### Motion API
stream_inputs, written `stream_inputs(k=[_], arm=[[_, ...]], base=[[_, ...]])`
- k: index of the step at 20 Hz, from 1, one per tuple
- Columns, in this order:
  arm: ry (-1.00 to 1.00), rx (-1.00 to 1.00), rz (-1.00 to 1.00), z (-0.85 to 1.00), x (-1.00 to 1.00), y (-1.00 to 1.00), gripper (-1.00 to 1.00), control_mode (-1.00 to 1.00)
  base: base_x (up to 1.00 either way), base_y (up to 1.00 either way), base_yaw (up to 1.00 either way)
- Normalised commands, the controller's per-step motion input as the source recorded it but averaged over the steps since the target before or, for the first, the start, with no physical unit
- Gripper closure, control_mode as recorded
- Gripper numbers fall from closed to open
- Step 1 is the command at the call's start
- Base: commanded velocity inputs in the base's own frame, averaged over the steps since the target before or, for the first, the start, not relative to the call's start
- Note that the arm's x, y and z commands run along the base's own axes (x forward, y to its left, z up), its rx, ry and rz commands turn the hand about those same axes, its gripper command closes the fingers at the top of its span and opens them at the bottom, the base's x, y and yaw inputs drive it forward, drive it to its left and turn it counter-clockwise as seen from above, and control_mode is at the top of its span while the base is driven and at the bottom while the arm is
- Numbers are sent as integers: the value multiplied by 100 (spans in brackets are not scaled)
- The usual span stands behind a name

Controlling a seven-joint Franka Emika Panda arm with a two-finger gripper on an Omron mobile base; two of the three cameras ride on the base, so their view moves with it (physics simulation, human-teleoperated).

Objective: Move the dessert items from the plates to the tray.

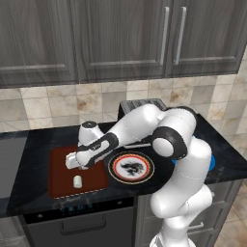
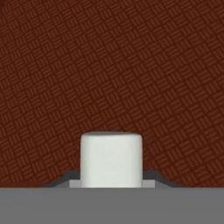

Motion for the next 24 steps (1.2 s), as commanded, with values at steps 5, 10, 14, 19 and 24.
stream_inputs(k=[5, 10, 14, 19, 24], arm=[[0, 0, 0, -13, 0, 4, 100, -100], [0, 0, 0, 0, 0, 0, 100, -100], [0, 0, 0, 0, 0, 0, -100, -100], [0, 0, 0, 0, 0, 0, -100, -100], [1, 0, 0, 1, 12, 0, -100, -100]], base=[[0, 0, 0], [0, 0, 0], [0, 0, 0], [0, 0, 0], [0, 0, 0]])
